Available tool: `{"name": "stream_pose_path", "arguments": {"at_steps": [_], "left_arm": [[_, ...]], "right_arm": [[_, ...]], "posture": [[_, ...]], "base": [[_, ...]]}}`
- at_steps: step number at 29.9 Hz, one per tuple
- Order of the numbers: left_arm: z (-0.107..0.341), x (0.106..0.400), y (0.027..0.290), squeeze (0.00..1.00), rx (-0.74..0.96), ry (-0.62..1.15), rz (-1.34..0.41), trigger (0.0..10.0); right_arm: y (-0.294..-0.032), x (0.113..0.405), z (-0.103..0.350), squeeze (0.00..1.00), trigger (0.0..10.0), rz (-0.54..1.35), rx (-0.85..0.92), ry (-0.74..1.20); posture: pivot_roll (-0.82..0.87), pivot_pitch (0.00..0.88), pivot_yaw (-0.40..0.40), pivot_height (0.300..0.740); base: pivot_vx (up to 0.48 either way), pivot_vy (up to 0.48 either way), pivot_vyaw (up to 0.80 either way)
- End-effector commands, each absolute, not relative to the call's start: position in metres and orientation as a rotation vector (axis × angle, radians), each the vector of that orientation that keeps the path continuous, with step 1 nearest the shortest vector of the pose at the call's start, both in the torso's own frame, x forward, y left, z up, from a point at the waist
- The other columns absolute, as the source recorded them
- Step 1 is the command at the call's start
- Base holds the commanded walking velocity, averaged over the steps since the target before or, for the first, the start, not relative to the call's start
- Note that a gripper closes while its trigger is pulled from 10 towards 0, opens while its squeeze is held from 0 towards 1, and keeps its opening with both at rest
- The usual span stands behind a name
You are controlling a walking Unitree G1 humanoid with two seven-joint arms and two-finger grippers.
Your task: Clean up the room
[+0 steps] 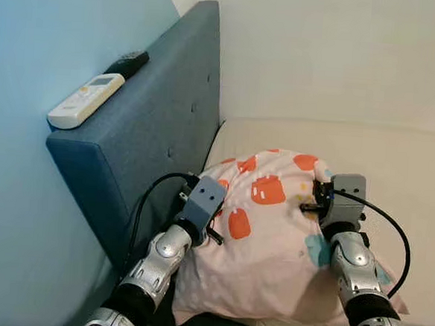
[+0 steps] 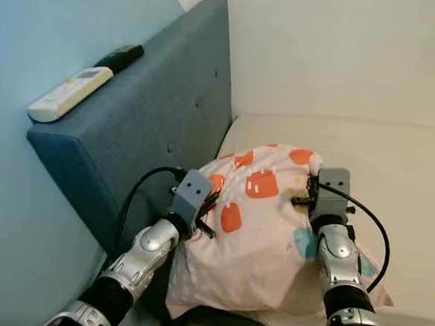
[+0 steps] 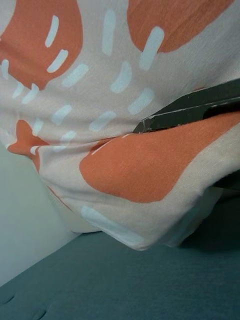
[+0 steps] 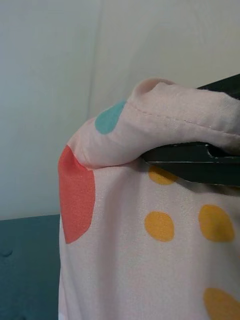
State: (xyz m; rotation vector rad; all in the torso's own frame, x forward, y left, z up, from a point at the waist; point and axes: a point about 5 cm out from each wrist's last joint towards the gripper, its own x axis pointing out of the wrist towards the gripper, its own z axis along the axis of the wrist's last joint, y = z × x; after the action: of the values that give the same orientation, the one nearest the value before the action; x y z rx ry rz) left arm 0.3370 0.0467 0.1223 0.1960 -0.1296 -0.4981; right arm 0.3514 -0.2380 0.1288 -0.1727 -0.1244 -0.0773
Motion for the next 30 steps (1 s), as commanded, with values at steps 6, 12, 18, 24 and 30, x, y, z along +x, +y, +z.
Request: {"name": "stream_pose_path", "arguments": {"at_steps": [6,12,18,24,30], "left_arm": [[0.129,0.336,0.046,0.00,0.196,-0.163,-0.511,10.0],[0.129,0.337,0.045,0.00,0.199,-0.162,-0.516,10.0],[0.130,0.337,0.046,0.00,0.204,-0.162,-0.518,10.0],[0.133,0.339,0.052,0.00,0.210,-0.163,-0.497,10.0],[0.150,0.344,0.057,0.00,0.206,-0.204,-0.483,10.0]], "right_arm": [[-0.237,0.353,0.140,0.00,10.0,-0.101,-0.150,-0.194],[-0.239,0.352,0.140,0.00,10.0,-0.099,-0.142,-0.196],[-0.239,0.350,0.139,0.00,10.0,-0.107,-0.140,-0.201],[-0.237,0.352,0.142,0.00,10.0,-0.101,-0.140,-0.208],[-0.239,0.360,0.162,0.00,10.0,-0.085,-0.159,-0.256]], "posture": [[0.01,0.128,0.102,0.646],[0.02,0.140,0.105,0.626],[0.02,0.158,0.111,0.616],[0.04,0.202,0.114,0.616],[0.05,0.244,0.117,0.616]], "base": [[0.000,0.000,0.00],[0.000,0.000,0.00],[0.000,0.000,0.00],[0.000,0.000,0.00],[0.000,0.000,0.00]]}}
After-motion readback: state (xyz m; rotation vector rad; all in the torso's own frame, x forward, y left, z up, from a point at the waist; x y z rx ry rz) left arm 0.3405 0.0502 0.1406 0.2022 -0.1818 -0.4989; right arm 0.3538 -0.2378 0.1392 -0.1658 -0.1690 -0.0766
